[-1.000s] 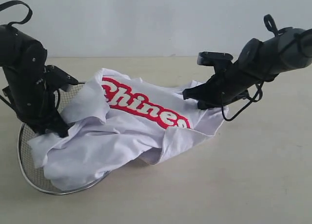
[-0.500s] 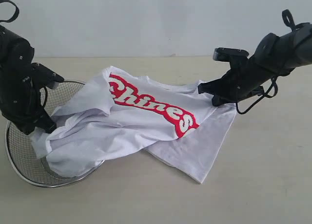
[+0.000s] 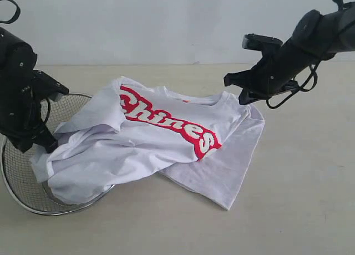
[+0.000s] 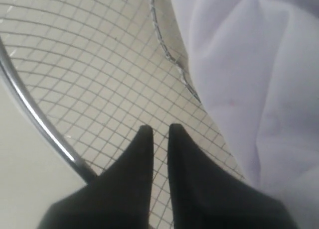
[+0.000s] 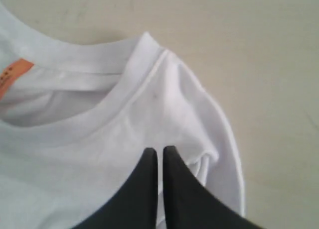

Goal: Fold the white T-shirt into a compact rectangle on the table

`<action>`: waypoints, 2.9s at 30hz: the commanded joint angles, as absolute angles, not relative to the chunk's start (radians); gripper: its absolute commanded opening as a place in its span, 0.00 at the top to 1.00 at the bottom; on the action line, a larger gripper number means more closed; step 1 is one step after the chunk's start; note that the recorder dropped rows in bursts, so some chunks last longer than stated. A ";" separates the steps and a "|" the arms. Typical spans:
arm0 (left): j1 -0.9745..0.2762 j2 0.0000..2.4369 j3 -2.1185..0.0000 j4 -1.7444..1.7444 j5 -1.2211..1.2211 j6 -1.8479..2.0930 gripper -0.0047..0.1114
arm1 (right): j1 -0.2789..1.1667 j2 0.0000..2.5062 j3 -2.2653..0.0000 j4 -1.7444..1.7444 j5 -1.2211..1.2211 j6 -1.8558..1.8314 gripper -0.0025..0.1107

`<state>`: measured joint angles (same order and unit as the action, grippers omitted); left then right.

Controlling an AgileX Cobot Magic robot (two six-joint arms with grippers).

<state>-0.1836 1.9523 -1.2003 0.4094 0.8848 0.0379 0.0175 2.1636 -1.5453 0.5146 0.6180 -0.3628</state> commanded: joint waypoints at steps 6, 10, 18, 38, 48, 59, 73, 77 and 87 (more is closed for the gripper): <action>-0.180 1.931 -1.211 0.377 0.854 0.029 0.89 | 0.012 2.020 -1.435 0.864 0.862 -0.649 0.96; -0.180 1.931 -1.211 0.374 0.854 0.029 0.89 | 0.055 2.000 -1.395 1.012 0.928 -0.828 0.64; -0.180 1.897 -1.211 0.269 0.838 0.094 0.89 | 0.320 1.987 -1.395 0.897 0.823 -0.959 0.38; -0.180 1.893 -1.211 0.246 0.827 0.098 0.89 | 0.570 2.035 -1.398 0.745 0.386 -1.081 0.38; -0.180 1.893 -1.211 0.243 0.827 0.098 0.89 | 0.570 2.068 -1.398 0.749 0.369 -1.081 0.39; -0.180 1.893 -1.211 0.247 0.827 0.098 0.89 | 0.568 2.020 -1.398 0.750 0.365 -1.033 0.98; -0.180 1.893 -1.211 0.273 0.848 0.098 0.89 | 0.377 1.778 -1.398 0.465 0.460 -0.743 0.98; -0.180 1.891 -1.211 0.284 0.861 0.098 0.89 | 0.327 1.764 -1.398 0.460 0.529 -0.761 0.98; -0.180 1.891 -1.211 0.331 0.887 0.089 0.89 | 0.276 1.698 -1.396 0.513 0.505 -0.758 0.98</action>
